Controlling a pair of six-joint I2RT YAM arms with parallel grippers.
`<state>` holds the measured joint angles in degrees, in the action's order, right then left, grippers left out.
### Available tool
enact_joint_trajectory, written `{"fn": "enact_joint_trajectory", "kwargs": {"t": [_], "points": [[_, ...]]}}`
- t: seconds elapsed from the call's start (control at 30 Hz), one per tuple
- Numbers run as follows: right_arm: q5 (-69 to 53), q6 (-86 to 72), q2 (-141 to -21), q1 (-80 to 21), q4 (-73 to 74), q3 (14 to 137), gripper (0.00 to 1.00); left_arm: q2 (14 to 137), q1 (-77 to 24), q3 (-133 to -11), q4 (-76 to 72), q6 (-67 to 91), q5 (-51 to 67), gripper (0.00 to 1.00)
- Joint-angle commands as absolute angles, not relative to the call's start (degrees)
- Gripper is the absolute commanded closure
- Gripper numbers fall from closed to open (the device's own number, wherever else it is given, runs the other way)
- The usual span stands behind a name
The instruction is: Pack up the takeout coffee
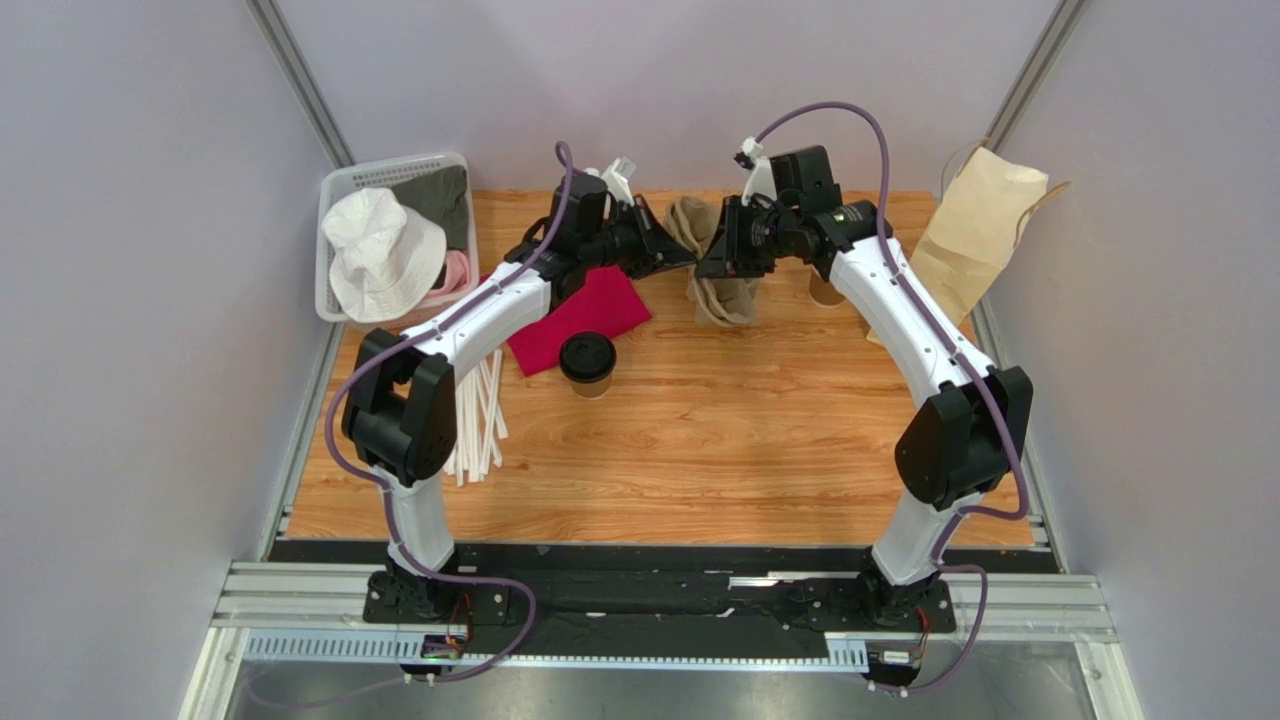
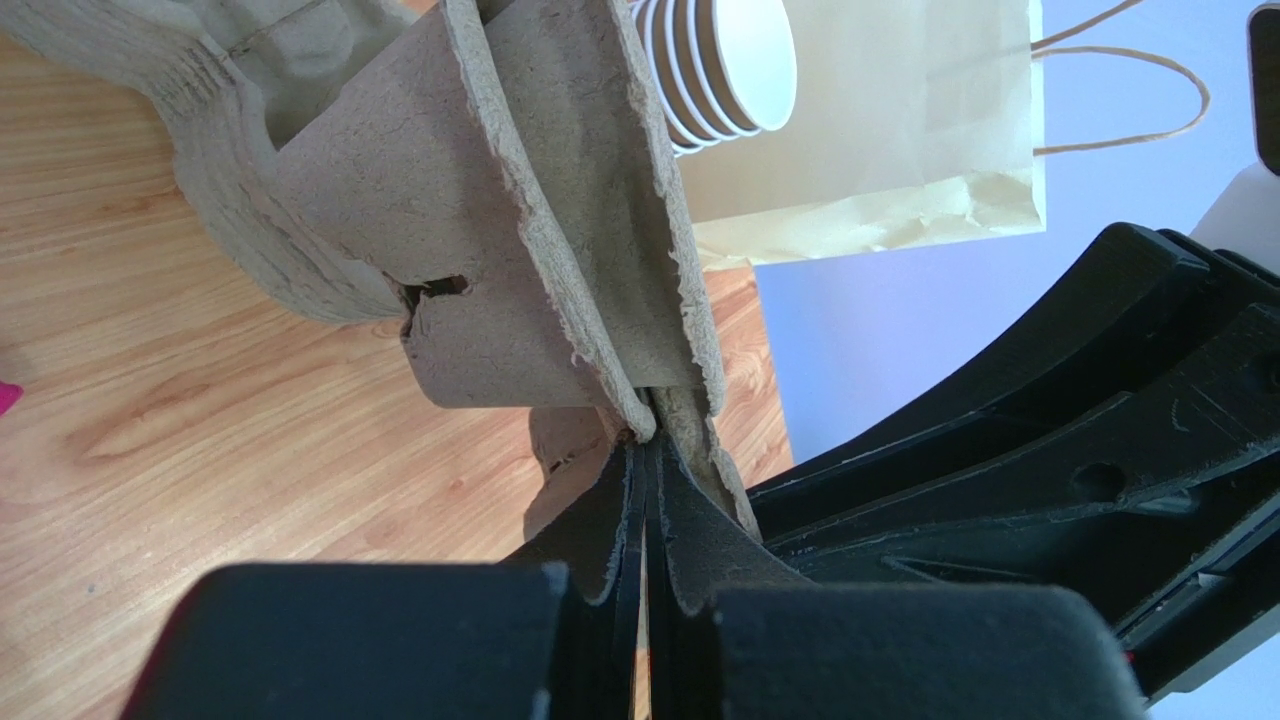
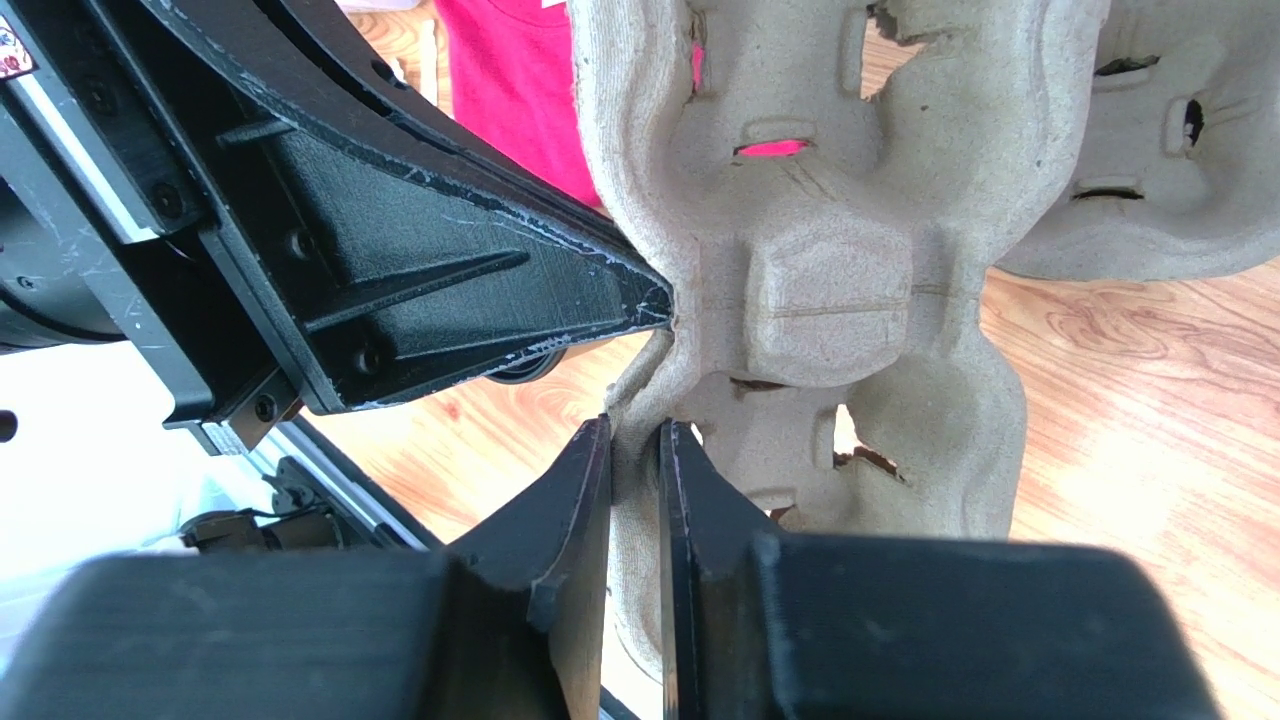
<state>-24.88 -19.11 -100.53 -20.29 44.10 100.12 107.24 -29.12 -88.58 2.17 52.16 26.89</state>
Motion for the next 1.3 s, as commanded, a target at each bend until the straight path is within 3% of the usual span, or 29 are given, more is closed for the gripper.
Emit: {"fn": "enact_joint_trajectory", "kwargs": {"t": [0.0, 0.5, 0.9, 1.27], "points": [[-27.16, -20.04, -98.0, -19.34, 42.54, 101.25, 1.0, 106.0, -29.27, -89.39, 1.66, 51.33, 27.07, 1.0], [-18.54, -9.93, -87.63, -16.45, 42.63, 104.41, 1.0, 108.8, -27.95, -91.75, 0.35, 50.89, 27.86, 1.0], [-18.28, -7.91, -85.61, -10.99, 43.15, 102.92, 1.0, 125.06, -26.19, -107.48, -12.92, 59.32, 30.06, 1.0], [-18.37, -5.45, -85.43, -10.72, 44.38, 102.04, 1.0, 135.61, -25.49, -112.59, -18.01, 63.98, 29.09, 1.0]]}}
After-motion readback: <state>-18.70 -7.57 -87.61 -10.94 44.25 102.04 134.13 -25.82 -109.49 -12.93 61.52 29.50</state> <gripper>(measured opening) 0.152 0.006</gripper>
